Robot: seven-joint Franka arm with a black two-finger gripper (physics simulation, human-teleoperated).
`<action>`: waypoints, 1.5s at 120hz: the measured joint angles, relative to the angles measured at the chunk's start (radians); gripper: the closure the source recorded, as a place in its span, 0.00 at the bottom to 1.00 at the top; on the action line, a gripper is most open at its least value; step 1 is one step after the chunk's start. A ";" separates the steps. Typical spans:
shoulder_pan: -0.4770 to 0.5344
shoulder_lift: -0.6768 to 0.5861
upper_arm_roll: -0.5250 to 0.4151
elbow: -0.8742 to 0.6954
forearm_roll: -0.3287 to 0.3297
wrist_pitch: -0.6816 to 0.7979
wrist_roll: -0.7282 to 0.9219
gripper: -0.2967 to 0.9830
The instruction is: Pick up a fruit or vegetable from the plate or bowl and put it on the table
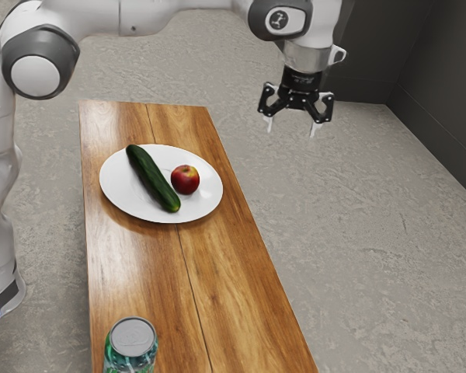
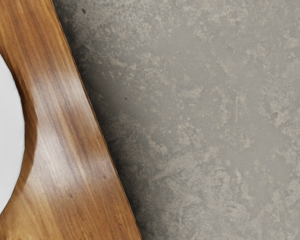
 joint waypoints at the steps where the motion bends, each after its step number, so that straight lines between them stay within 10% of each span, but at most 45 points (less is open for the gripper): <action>1: 0.001 0.000 0.000 0.000 0.001 0.001 -0.016 0.23; 56: -0.166 -0.058 0.031 -0.006 0.029 0.006 -0.459 0.23; 85: 0.000 -0.018 0.184 -0.092 0.024 -0.024 0.059 0.23; 134: 0.016 -0.379 0.205 -0.726 0.032 0.280 0.997 0.25; 180: 0.040 -0.413 0.190 -0.825 0.007 0.356 1.562 0.24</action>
